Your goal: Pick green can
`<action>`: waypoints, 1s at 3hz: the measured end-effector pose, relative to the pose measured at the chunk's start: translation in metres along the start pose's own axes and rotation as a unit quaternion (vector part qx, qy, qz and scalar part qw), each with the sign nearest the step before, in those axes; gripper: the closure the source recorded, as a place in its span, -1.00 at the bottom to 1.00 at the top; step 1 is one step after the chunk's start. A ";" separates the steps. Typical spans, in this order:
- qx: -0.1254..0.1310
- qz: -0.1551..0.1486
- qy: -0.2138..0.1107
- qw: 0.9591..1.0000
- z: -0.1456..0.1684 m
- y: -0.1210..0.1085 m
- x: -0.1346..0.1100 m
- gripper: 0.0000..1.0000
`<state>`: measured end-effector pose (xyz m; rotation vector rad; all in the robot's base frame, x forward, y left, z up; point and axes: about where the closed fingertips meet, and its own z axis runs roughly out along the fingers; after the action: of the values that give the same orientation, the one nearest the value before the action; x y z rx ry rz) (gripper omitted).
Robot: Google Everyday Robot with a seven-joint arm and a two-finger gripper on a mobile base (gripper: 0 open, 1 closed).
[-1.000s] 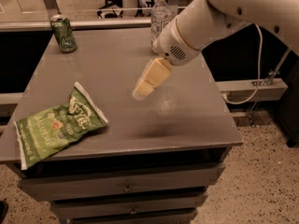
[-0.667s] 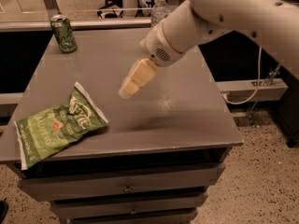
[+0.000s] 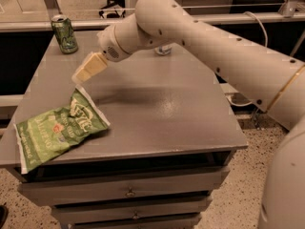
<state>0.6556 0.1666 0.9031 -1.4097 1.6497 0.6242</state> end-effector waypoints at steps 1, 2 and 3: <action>0.014 0.003 -0.031 0.999 0.045 -0.026 -0.017 -1.00; 0.031 0.020 -0.051 0.998 0.084 -0.056 -0.027 -1.00; 0.055 0.025 -0.064 0.996 0.116 -0.100 -0.039 -1.00</action>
Offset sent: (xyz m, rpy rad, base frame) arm 0.1332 0.0987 -0.0157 0.1712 -0.0267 -0.1248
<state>0.7843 0.2582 0.8924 -1.2279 1.5982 0.6285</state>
